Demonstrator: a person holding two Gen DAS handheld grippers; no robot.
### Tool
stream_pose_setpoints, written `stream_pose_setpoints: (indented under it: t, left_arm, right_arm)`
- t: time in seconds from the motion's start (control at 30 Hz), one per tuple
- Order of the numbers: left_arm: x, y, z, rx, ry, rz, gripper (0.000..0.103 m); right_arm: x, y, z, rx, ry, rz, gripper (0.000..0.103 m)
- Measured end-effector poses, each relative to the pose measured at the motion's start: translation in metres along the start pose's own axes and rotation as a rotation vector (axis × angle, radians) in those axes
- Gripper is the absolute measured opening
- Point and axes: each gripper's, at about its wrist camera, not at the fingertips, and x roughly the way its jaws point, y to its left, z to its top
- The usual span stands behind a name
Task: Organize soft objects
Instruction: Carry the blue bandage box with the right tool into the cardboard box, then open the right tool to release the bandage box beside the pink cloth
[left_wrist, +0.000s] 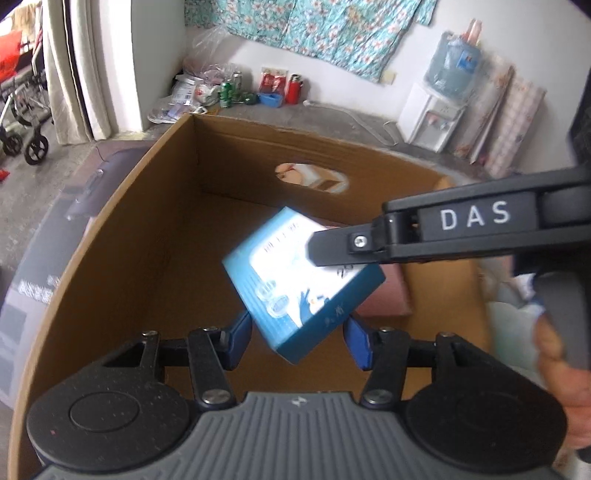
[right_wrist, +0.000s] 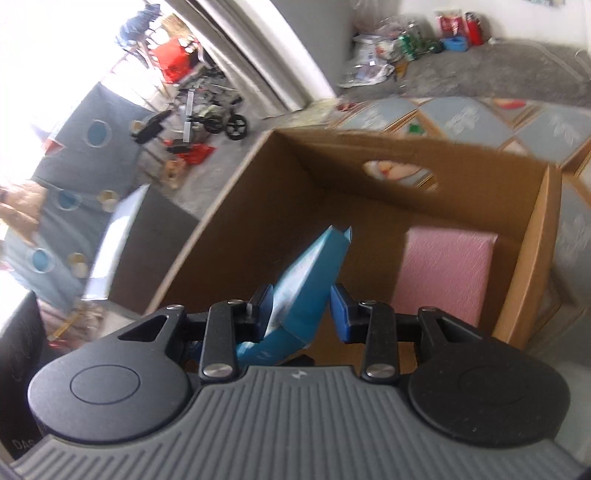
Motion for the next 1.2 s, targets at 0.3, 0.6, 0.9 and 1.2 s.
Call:
stream_pose_setpoints:
  t: [0.3,0.6,0.9,1.2]
  left_arm:
    - [0.032,0.018,0.006,-0.069,0.103,-0.005,0.069]
    - [0.073,0.032,0.026,-0.149,0.206,0.084,0.047]
    - [0.081,0.006,0.037,0.045,0.170,-0.003,0.042]
    - [0.080,-0.002,0.038,0.210,0.168,-0.053,0.043]
  right_arm:
    - [-0.058,-0.032,-0.010,-0.010,-0.099,0.060,0.041]
    - [-0.123,-0.057,-0.054,-0.018,-0.156,0.114,0.043]
    - [-0.132,-0.065,-0.066,-0.021,-0.152,0.141,0.045]
    - [-0.134,-0.069,-0.069,0.001,-0.141,0.159,0.046]
